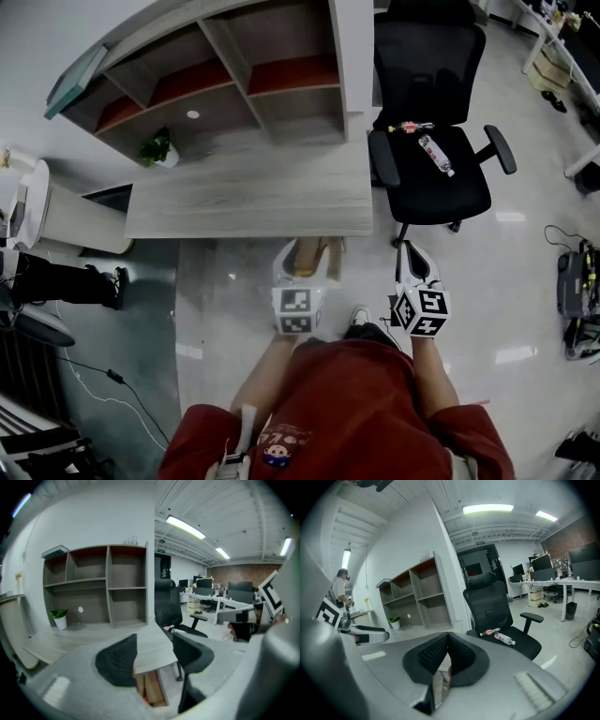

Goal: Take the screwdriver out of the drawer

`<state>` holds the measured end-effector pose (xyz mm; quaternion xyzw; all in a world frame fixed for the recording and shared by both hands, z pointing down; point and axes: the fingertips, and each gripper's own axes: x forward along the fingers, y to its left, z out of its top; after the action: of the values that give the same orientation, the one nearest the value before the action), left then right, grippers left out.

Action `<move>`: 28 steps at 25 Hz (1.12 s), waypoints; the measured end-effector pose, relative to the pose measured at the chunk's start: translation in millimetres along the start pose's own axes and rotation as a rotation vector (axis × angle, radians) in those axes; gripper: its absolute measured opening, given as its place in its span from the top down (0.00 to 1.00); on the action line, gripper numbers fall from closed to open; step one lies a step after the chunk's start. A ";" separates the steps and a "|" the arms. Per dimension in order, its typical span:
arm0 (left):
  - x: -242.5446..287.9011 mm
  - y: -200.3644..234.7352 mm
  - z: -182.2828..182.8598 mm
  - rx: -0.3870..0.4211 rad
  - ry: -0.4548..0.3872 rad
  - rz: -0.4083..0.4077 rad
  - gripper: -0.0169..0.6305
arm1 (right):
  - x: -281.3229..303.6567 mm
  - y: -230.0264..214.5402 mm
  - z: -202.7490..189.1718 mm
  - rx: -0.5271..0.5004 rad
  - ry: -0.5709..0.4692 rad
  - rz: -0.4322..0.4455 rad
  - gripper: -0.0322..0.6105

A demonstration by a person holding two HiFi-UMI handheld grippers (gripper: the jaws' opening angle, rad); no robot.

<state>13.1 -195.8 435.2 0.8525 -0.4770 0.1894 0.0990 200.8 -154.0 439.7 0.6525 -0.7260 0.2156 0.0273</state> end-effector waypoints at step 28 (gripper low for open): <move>33.8 25.4 -86.8 -0.047 0.129 0.070 0.61 | 61.9 5.5 -47.4 -0.019 0.093 0.101 0.95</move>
<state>-12.3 -205.0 527.9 0.8188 -0.5035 0.2361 0.1428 175.0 -195.1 501.0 0.6041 -0.7579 0.2399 0.0560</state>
